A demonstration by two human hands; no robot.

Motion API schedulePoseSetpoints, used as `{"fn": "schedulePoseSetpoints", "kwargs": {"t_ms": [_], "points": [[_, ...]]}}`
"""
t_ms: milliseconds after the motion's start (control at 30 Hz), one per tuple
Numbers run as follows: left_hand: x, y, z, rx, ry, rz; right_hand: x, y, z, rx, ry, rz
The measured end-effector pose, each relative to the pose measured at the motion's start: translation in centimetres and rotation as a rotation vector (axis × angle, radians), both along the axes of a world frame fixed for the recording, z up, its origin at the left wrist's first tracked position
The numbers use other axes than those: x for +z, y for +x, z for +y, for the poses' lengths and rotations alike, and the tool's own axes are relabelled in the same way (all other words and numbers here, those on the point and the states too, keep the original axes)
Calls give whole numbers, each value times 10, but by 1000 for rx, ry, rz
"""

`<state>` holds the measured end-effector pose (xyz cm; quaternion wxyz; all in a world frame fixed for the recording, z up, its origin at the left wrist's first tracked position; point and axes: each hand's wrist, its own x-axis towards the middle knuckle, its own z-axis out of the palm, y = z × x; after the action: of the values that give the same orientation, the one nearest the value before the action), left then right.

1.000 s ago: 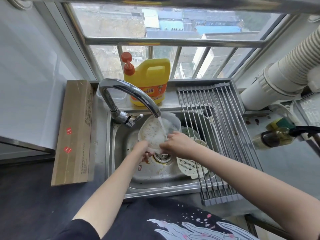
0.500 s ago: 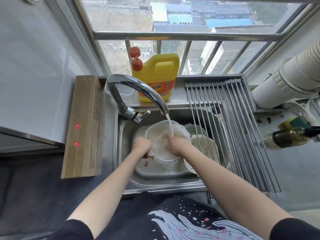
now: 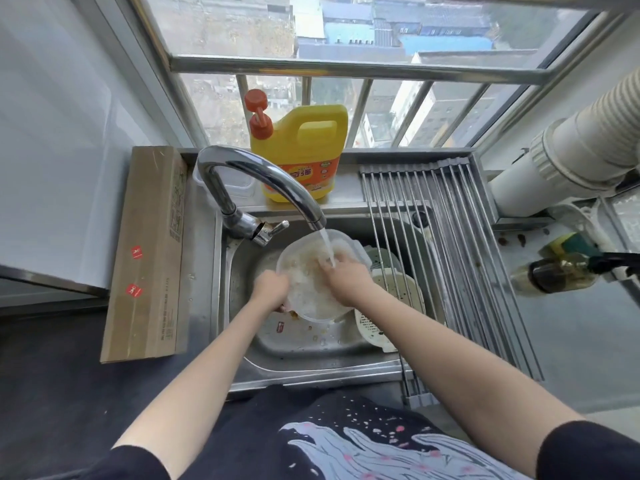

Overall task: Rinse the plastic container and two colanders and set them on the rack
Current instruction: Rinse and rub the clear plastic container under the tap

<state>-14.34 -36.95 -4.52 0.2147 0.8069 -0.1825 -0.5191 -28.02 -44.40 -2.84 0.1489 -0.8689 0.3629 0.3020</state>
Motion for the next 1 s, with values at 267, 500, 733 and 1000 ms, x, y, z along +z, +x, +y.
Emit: {"fn": "schedulePoseSetpoints", "kwargs": {"t_ms": [267, 500, 733, 1000], "points": [[-2, -1, -2, -11, -60, -56, -5, 0, 8, 58, 5, -21], [-6, -4, 3, -10, -88, -3, 0, -6, 8, 101, 30, -15], [-23, -4, 8, 58, -39, 56, 11, -11, 1, -30, 26, -159], [-35, -3, 3, 392, 24, 381, 51, -12, -31, -330, -460, -476]]}}
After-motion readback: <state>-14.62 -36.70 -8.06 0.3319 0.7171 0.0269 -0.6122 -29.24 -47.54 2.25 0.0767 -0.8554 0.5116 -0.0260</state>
